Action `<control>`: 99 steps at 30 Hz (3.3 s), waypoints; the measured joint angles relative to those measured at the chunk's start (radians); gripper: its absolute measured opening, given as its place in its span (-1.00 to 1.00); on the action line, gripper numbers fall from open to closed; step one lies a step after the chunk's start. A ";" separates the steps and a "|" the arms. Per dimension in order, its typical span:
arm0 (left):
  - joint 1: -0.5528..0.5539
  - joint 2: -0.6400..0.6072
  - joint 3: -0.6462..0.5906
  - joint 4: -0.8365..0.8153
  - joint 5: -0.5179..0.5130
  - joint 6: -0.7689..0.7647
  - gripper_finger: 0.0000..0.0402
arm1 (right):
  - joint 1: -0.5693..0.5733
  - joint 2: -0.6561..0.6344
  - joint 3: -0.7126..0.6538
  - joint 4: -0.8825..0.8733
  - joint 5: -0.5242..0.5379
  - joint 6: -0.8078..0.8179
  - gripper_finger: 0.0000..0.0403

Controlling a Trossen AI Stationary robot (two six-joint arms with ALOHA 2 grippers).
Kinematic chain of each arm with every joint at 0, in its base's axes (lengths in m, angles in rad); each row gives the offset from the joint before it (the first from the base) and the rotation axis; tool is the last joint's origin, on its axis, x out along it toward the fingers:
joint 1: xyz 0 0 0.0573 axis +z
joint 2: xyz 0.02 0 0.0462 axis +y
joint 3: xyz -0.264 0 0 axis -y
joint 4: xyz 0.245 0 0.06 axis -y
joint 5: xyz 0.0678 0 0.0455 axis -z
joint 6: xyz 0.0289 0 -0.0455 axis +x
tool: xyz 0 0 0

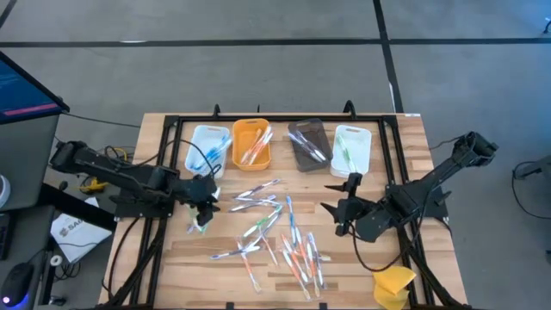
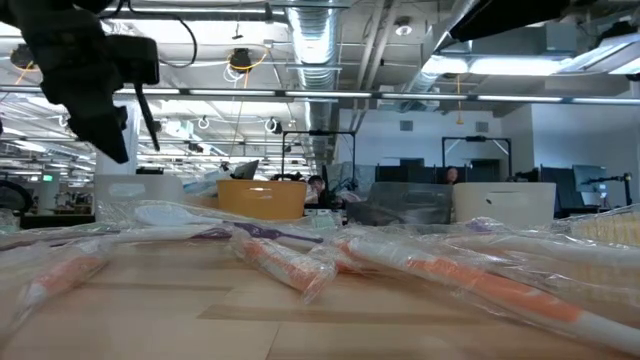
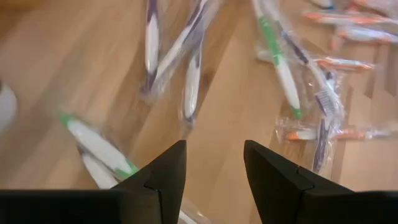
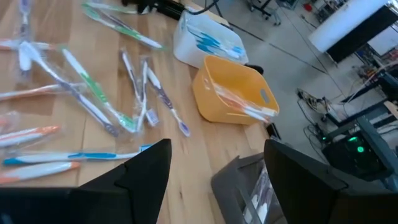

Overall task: Pick & Place Toothbrushes
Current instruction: Put the green toothbrush into right white the bin

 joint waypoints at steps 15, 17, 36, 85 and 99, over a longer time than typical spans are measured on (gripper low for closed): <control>0.073 0.153 0.000 -0.007 -0.063 -0.311 -0.30 | -0.067 0.004 0.000 0.013 -0.237 0.086 0.25; 0.078 0.195 0.000 -0.007 -0.057 -0.349 -0.32 | -0.060 0.020 0.000 0.013 -0.266 0.104 0.25; 0.089 0.280 0.001 -0.031 0.000 -0.380 -0.54 | -0.073 0.217 0.000 0.076 -0.267 0.079 0.25; 0.088 0.411 0.003 -0.060 0.023 -0.364 -0.54 | -0.069 0.260 0.000 0.151 -0.289 0.079 0.25; 0.088 0.448 0.003 -0.035 0.006 -0.315 -0.77 | -0.069 0.260 0.000 0.191 -0.290 0.168 0.25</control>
